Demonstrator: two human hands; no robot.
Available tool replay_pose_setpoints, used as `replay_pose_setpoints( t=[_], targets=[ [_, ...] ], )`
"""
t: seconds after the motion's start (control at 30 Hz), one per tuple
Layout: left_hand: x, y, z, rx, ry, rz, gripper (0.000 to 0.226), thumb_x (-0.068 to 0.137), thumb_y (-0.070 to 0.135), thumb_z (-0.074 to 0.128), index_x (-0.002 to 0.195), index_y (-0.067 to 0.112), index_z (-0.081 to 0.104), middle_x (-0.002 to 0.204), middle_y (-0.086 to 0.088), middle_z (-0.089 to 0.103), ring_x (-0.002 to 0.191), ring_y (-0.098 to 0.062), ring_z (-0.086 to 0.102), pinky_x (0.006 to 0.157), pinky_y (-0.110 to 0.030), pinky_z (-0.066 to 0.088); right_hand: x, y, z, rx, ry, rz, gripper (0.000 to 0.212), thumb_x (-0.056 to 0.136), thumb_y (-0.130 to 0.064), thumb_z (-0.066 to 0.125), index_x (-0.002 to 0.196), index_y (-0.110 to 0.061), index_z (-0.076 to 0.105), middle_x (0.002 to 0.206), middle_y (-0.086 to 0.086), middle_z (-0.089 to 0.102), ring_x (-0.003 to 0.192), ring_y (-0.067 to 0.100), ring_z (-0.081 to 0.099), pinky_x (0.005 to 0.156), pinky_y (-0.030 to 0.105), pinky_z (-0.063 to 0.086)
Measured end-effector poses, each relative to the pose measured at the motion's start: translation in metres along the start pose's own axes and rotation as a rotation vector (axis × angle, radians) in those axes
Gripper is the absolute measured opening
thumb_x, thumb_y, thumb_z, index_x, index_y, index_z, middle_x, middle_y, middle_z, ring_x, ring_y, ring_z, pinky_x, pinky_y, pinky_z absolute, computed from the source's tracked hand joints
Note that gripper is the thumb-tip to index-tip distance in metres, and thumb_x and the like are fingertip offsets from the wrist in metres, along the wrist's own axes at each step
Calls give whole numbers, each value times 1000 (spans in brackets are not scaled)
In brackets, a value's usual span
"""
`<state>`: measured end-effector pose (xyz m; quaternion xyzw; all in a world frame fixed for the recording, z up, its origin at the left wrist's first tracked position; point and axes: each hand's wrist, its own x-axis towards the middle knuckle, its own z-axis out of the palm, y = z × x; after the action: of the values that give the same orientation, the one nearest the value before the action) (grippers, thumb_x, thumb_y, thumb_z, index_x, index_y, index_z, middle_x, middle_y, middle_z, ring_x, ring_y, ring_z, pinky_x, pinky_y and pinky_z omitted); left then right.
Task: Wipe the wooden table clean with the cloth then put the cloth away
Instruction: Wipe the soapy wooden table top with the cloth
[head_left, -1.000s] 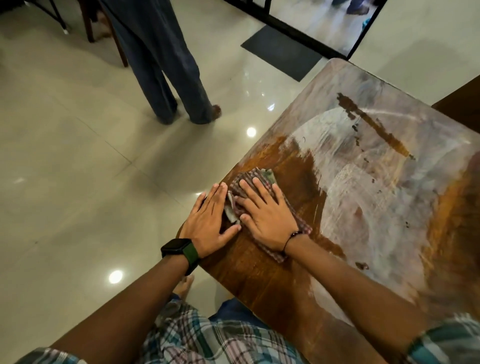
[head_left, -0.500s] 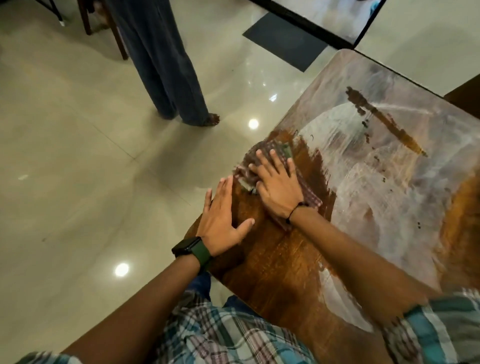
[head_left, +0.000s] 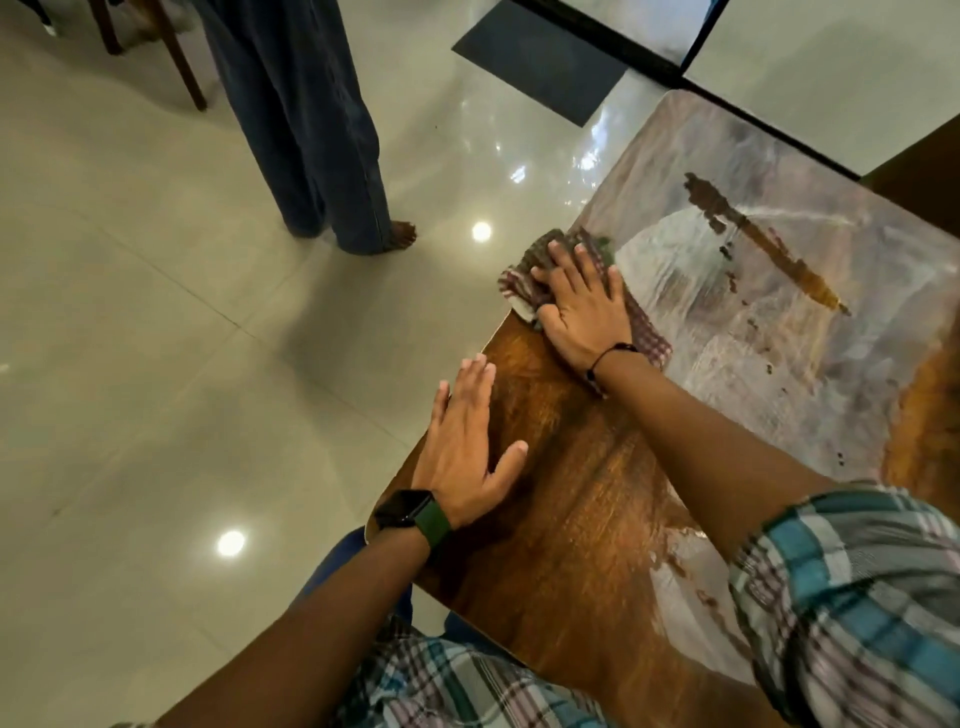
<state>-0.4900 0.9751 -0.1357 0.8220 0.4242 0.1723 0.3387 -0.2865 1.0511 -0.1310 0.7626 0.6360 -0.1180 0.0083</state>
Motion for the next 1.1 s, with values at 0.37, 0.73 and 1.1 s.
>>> replay_pose_setpoints(
  t=[0.37, 0.73, 1.1],
  targets=[
    [35, 18, -25, -309, 332, -185, 73, 81, 52, 28, 142, 23, 2, 153, 2, 0, 141, -6, -3, 116, -30, -6, -148, -95, 47, -36, -41, -431, 56, 95, -46, 7, 144, -24, 24, 152, 4, 31, 142, 31, 16, 112, 54, 6],
    [13, 19, -3, -256, 115, -133, 72, 79, 58, 25, 137, 31, -8, 149, 10, -4, 140, -2, -5, 112, -19, -11, -18, 27, 10, -24, 22, 53, 56, 93, -50, 14, 148, -39, 14, 159, -6, -1, 146, 21, -4, 115, 51, -5],
    [42, 51, 33, -125, -45, 14, 78, 82, 56, 16, 146, 13, 2, 154, 2, -1, 138, -4, -6, 108, -15, -16, -216, 9, 52, 39, 84, 206, 52, 98, -47, 13, 148, -35, 15, 157, -3, 14, 145, 27, 13, 111, 55, 11]
  ],
)
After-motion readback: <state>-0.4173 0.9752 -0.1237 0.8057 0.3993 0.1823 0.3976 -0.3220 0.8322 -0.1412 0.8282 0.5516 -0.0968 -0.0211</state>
